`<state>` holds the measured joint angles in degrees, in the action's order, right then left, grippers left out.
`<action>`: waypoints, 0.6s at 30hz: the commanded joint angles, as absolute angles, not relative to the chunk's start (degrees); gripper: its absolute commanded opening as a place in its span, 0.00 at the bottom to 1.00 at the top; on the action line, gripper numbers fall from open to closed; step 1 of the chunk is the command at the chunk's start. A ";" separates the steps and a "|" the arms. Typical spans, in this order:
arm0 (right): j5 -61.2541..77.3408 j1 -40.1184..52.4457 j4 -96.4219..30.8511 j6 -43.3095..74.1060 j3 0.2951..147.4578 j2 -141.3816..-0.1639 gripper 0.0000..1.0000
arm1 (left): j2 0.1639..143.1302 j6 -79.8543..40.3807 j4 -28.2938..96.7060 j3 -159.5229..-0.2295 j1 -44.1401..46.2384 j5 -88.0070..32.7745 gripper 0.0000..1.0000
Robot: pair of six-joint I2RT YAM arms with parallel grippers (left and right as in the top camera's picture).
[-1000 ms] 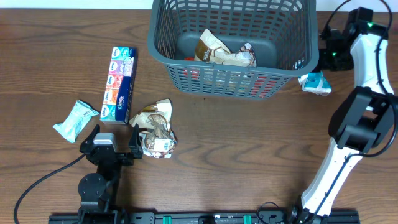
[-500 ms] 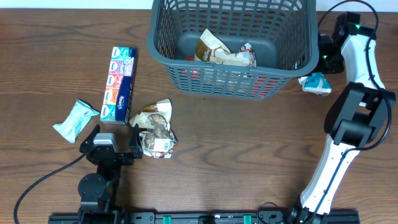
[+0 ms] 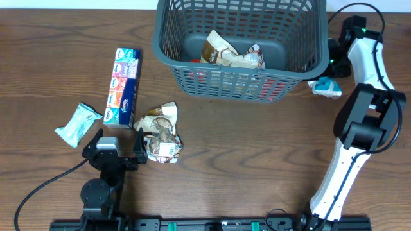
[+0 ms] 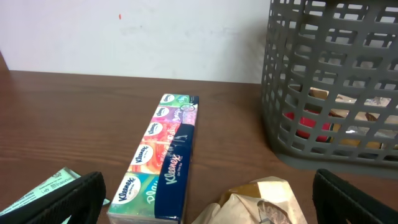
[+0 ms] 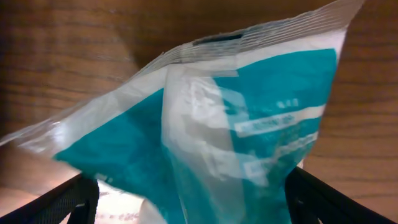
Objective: Pack container
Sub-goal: 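Grasp the teal-and-white snack bag with the right gripper and lift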
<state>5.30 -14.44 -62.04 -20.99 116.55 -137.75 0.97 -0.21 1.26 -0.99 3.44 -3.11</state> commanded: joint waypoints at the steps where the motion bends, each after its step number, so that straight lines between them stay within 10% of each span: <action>1: 6.50 -13.78 -62.24 -21.69 112.86 -139.02 0.77 | 0.71 -0.56 3.60 -0.23 3.57 -5.39 0.99; 10: 6.48 -13.78 -61.76 -23.22 110.61 -139.02 0.52 | 0.71 -0.56 3.60 -0.23 3.57 -5.41 0.99; 18: 6.50 -13.78 -61.78 -22.52 110.96 -138.98 0.04 | 0.71 -0.56 3.60 -0.23 3.57 -5.41 0.99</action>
